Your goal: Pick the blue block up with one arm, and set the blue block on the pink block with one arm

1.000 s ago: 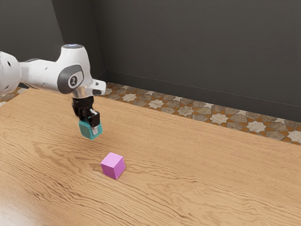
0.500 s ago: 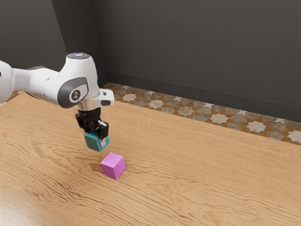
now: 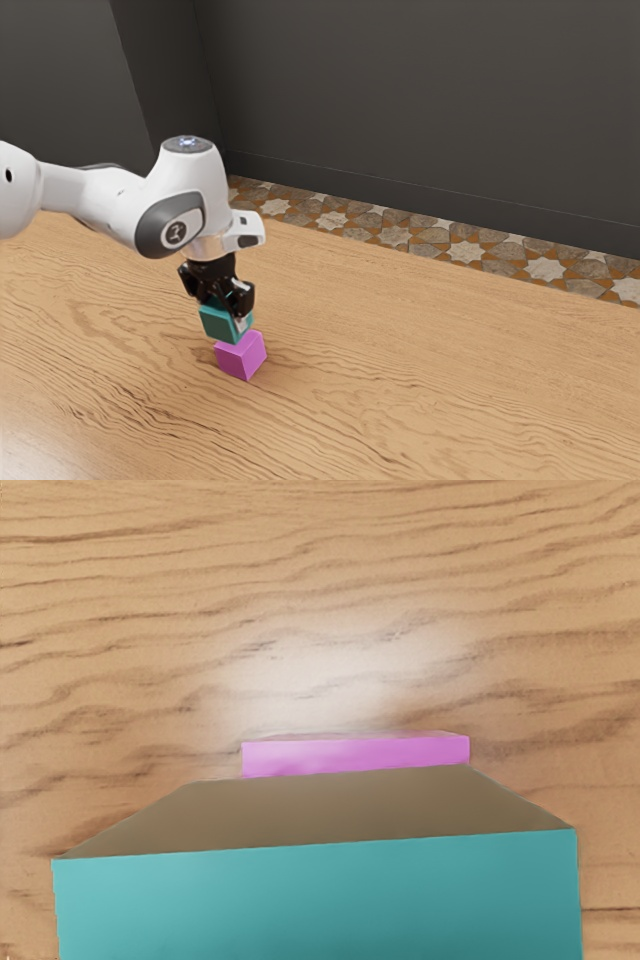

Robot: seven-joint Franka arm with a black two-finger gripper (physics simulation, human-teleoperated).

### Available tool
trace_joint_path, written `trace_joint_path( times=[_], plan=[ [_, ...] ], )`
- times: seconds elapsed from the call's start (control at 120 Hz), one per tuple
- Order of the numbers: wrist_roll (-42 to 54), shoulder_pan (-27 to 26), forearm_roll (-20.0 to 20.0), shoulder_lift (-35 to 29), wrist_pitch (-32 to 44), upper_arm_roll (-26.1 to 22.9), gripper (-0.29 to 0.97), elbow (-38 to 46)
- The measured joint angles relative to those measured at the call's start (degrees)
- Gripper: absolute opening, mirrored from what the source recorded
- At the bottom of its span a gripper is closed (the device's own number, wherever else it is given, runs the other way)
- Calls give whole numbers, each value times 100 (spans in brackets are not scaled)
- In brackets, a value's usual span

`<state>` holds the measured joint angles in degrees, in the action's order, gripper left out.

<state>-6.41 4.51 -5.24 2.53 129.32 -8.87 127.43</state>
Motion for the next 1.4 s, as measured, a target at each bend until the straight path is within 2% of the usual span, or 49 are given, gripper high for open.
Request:
trace_joint_path(
  times=[0.408,0.708,1.183,1.4],
  plan=[
    [-377,-31,-83,-4,133,-121,32,100],
    [-409,7,-337,7,166,-134,32,124],
    [-396,-6,-366,110,235,-158,33,126],
    [-290,-19,-277,154,272,-168,51,126]
  ],
)
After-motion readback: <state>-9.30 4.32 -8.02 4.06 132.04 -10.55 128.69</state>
